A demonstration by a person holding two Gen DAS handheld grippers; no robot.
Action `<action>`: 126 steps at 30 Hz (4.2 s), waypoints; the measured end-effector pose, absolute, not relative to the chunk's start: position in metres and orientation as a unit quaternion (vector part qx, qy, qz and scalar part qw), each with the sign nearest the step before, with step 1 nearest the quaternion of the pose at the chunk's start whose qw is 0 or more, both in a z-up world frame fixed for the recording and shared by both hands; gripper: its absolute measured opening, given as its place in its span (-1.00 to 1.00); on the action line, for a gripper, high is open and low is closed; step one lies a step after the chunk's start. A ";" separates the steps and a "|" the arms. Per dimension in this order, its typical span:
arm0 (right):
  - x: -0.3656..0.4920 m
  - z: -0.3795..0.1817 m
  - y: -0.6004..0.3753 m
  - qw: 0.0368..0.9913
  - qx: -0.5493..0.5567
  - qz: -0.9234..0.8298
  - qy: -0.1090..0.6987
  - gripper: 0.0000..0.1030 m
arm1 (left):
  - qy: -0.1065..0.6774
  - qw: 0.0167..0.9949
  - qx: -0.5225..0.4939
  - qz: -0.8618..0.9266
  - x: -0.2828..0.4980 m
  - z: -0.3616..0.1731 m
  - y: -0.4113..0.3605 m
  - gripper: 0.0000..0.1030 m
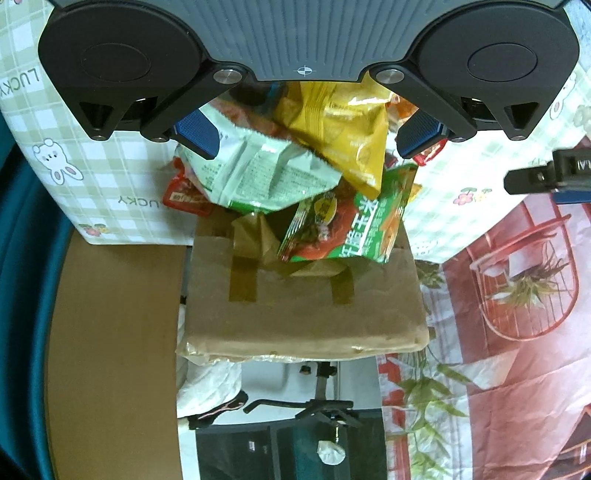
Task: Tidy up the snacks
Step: 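Grasp the orange chip bag with the left tool while the right tool grasps the yellow chip bag, then lift the orange chip bag with the left tool while the right tool lifts the yellow bag, then drop both bags into the lined box, opening both tools above it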
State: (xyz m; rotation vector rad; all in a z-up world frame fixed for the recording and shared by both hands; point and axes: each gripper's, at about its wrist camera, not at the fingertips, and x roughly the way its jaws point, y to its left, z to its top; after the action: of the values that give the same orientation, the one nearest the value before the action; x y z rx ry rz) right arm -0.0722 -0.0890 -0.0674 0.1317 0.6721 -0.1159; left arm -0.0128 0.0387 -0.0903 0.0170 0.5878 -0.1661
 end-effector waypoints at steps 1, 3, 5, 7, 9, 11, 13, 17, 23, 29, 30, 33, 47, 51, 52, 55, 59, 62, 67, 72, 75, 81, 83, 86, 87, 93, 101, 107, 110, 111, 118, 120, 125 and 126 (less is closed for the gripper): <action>-0.073 -0.069 -0.090 0.939 0.067 -0.057 0.332 0.96 | 0.292 0.952 0.009 -0.094 -0.013 -0.093 0.038 0.85; -0.075 -0.070 -0.093 0.937 0.073 -0.056 0.336 0.95 | 0.299 0.947 0.015 -0.116 -0.014 -0.101 0.036 0.85; -0.077 -0.070 -0.094 0.938 0.079 -0.052 0.334 0.95 | 0.302 0.942 0.024 -0.143 -0.017 -0.109 0.032 0.85; -0.079 -0.068 -0.095 0.940 0.083 -0.045 0.328 0.95 | 0.305 0.937 0.033 -0.166 -0.019 -0.116 0.028 0.85; -0.079 -0.068 -0.095 0.940 0.087 -0.045 0.328 0.98 | 0.311 0.930 0.041 -0.191 -0.019 -0.123 0.024 0.85; -0.079 -0.068 -0.096 0.939 0.092 -0.044 0.329 0.98 | 0.318 0.923 0.046 -0.213 -0.021 -0.129 0.018 0.85; -0.078 -0.068 -0.096 0.938 0.095 -0.043 0.331 0.98 | 0.322 0.916 0.050 -0.233 -0.022 -0.135 0.013 0.85; -0.077 -0.073 -0.096 0.935 0.103 -0.042 0.336 0.98 | 0.338 0.900 0.045 -0.272 -0.025 -0.146 0.005 0.84; -0.076 -0.077 -0.095 0.933 0.109 -0.037 0.340 0.98 | 0.373 0.881 0.047 -0.288 -0.018 -0.160 0.000 0.81; -0.074 -0.082 -0.096 0.930 0.115 -0.037 0.348 0.98 | 0.393 0.870 0.056 -0.293 -0.012 -0.169 -0.005 0.78; -0.073 -0.083 -0.096 0.929 0.116 -0.036 0.350 0.97 | 0.395 0.869 0.061 -0.293 -0.012 -0.171 -0.007 0.68; -0.072 -0.085 -0.096 0.927 0.116 -0.034 0.355 0.96 | 0.393 0.865 0.036 -0.310 -0.012 -0.168 -0.003 0.18; -0.046 -0.099 -0.093 0.915 0.150 -0.015 0.374 0.90 | 0.351 0.909 0.009 -0.225 -0.030 -0.127 0.033 0.03; -0.032 -0.109 -0.098 0.903 0.194 -0.020 0.382 0.87 | 0.352 0.911 0.002 -0.215 -0.027 -0.122 0.040 0.03; -0.029 -0.111 -0.098 0.901 0.205 -0.020 0.382 0.87 | 0.351 0.911 0.002 -0.216 -0.027 -0.121 0.041 0.03; -0.020 -0.117 -0.099 0.894 0.222 -0.024 0.388 0.87 | 0.346 0.913 0.001 -0.215 -0.031 -0.119 0.044 0.03; -0.010 -0.129 -0.099 0.883 0.242 -0.040 0.400 0.86 | 0.337 0.920 -0.006 -0.200 -0.035 -0.114 0.051 0.03; -0.008 -0.134 -0.097 0.882 0.244 -0.043 0.401 0.84 | 0.328 0.926 -0.013 -0.183 -0.034 -0.111 0.059 0.03; -0.010 -0.133 -0.092 0.887 0.229 -0.033 0.399 0.53 | 0.317 0.935 -0.029 -0.158 -0.031 -0.103 0.067 0.03; -0.017 -0.123 -0.092 0.894 0.221 -0.021 0.390 0.18 | 0.310 0.941 -0.033 -0.135 -0.026 -0.100 0.069 0.03; -0.021 -0.119 -0.091 0.895 0.211 -0.014 0.392 0.15 | 0.309 0.942 -0.036 -0.129 -0.024 -0.099 0.068 0.03; -0.026 -0.109 -0.090 0.900 0.209 -0.008 0.382 0.13 | 0.301 0.945 -0.032 -0.123 -0.022 -0.093 0.068 0.03; -0.029 -0.104 -0.090 0.903 0.206 -0.004 0.376 0.13 | 0.296 0.947 -0.031 -0.122 -0.021 -0.090 0.068 0.03; -0.032 -0.096 -0.089 0.907 0.206 0.003 0.368 0.13 | 0.288 0.950 -0.031 -0.120 -0.023 -0.086 0.068 0.03; -0.032 -0.093 -0.088 0.908 0.206 0.005 0.364 0.13 | 0.285 0.951 -0.030 -0.119 -0.023 -0.085 0.068 0.03; -0.038 -0.071 -0.088 0.918 0.210 0.020 0.336 0.13 | 0.265 0.957 -0.026 -0.115 -0.023 -0.071 0.065 0.03; -0.042 -0.040 -0.100 0.933 0.212 0.024 0.290 0.13 | 0.238 0.964 -0.018 -0.113 -0.017 -0.054 0.057 0.03; -0.039 -0.014 -0.120 0.946 0.206 0.008 0.249 0.13 | 0.212 0.970 -0.014 -0.116 -0.012 -0.040 0.050 0.04; -0.034 -0.003 -0.132 0.952 0.198 -0.004 0.232 0.13 | 0.202 0.973 -0.011 -0.115 -0.008 -0.034 0.046 0.04; -0.032 0.001 -0.137 0.954 0.194 -0.006 0.227 0.13 | 0.199 0.973 -0.010 -0.114 -0.005 -0.031 0.044 0.04; -0.005 0.039 -0.168 0.979 0.124 -0.026 0.159 0.13 | 0.145 0.982 0.004 -0.118 0.026 0.004 0.022 0.04; 0.011 0.049 -0.179 0.984 0.103 -0.026 0.143 0.13 | 0.128 0.984 0.011 -0.123 0.043 0.017 0.011 0.04; 0.065 0.060 -0.192 0.992 0.022 -0.023 0.124 0.13 | 0.103 0.987 0.044 -0.114 0.095 0.039 -0.024 0.04; 0.075 0.060 -0.192 0.992 0.010 -0.026 0.125 0.13 | 0.104 0.987 0.050 -0.109 0.106 0.040 -0.030 0.04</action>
State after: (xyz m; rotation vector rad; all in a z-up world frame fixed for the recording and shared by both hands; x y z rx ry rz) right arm 0.0746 -0.1918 0.0605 0.0207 0.2497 -0.0514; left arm 0.1060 -0.0301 0.0397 0.1013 0.2088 -0.2181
